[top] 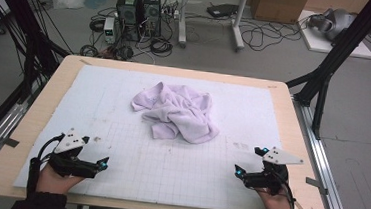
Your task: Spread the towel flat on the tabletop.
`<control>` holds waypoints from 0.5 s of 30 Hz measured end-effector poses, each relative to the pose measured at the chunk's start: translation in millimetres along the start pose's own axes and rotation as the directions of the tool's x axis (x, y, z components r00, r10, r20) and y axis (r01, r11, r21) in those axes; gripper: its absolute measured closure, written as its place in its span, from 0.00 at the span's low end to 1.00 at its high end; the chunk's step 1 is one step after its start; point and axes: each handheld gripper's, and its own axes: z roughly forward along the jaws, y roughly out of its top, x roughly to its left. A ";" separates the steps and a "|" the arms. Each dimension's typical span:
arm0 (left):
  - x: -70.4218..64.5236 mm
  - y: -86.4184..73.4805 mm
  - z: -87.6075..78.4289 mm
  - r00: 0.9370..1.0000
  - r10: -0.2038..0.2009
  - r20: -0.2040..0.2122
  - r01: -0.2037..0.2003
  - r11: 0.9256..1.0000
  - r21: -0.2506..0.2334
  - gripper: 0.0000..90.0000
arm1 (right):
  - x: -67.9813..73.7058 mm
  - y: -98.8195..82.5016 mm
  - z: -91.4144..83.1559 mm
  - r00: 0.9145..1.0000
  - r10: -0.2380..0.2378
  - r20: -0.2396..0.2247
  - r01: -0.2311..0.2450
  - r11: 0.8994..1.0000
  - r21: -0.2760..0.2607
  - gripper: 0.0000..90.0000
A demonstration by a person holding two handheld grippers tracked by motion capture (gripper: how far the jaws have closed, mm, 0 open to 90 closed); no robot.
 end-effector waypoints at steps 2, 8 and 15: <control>0.0 0.2 -0.2 1.000 0.003 0.000 -0.003 1.000 0.002 0.04 | 0.2 0.0 -0.1 1.000 0.002 -0.003 -0.002 1.000 0.000 0.03; -0.4 0.4 -1.4 1.000 -0.004 -0.006 0.004 1.000 -0.008 0.04 | 0.6 0.4 -0.1 1.000 0.005 -0.006 -0.005 1.000 -0.006 0.03; -0.9 1.1 -1.9 1.000 0.000 -0.003 0.000 1.000 -0.011 0.04 | 1.4 0.4 -1.6 1.000 0.006 -0.004 -0.006 1.000 -0.009 0.03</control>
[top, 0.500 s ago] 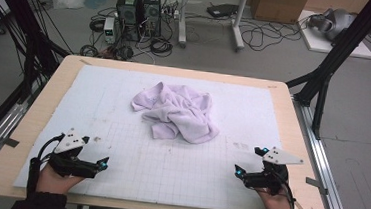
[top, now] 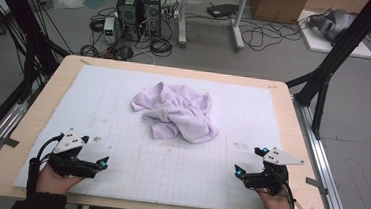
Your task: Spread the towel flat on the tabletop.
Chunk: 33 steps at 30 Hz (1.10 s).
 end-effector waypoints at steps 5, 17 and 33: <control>-1.0 0.5 0.0 1.000 0.003 0.002 -0.003 1.000 -0.004 0.04 | -1.0 1.5 1.9 1.000 0.004 -0.005 -0.004 1.000 -0.010 0.03; 2.6 5.3 2.8 1.000 -0.014 -0.008 0.013 1.000 -0.020 0.04 | 0.9 13.9 8.9 0.998 0.026 -0.049 -0.027 0.999 -0.024 0.03; 6.2 6.2 6.3 1.000 -0.016 -0.014 0.016 1.000 -0.016 0.04 | 1.9 86.0 67.3 0.989 -0.037 -0.141 0.041 0.999 0.026 0.05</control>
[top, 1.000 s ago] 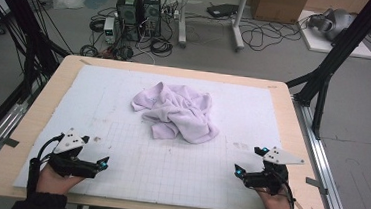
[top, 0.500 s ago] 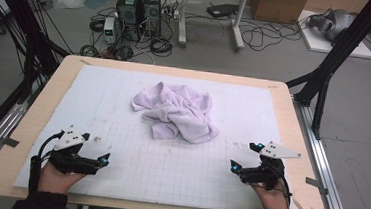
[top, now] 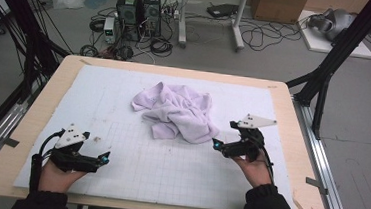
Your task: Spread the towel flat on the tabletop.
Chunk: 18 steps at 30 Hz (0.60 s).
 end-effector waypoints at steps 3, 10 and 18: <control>-0.2 0.1 -0.1 1.000 -0.003 0.000 0.003 1.000 -0.002 0.04 | -0.4 15.9 12.4 1.000 -0.012 -0.015 0.013 1.000 0.016 0.07; 0.4 -0.1 0.8 1.000 -0.004 0.003 0.004 1.000 0.000 0.04 | -1.9 36.9 45.2 0.996 -0.023 -0.087 0.026 0.999 0.043 0.19; 0.5 -0.1 2.5 1.000 -0.004 0.007 0.004 1.000 0.002 0.04 | 3.8 31.8 86.1 0.993 -0.032 -0.118 0.048 0.989 0.140 0.33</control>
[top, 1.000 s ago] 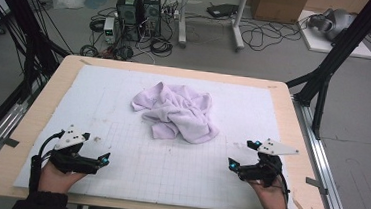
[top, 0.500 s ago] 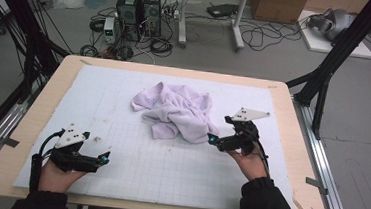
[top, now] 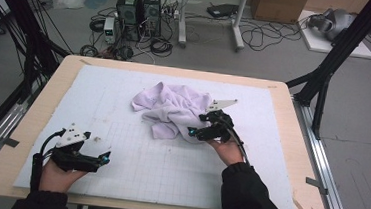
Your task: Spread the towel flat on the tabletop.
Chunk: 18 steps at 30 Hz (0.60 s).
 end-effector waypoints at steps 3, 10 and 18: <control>-0.2 0.0 0.0 1.000 0.000 0.000 0.000 1.000 0.000 0.04 | 0.6 -2.0 11.2 1.000 -0.013 0.017 0.012 0.999 0.050 0.45; -0.4 -0.1 0.8 1.000 -0.003 0.004 0.003 1.000 0.002 0.04 | -6.9 -5.6 14.0 0.999 0.032 -0.007 -0.031 0.998 0.053 0.75; 0.5 -0.4 -0.2 1.000 -0.006 0.003 0.006 1.000 0.000 0.04 | 7.4 1.1 -5.6 0.998 -0.034 -0.054 0.037 0.998 0.057 0.91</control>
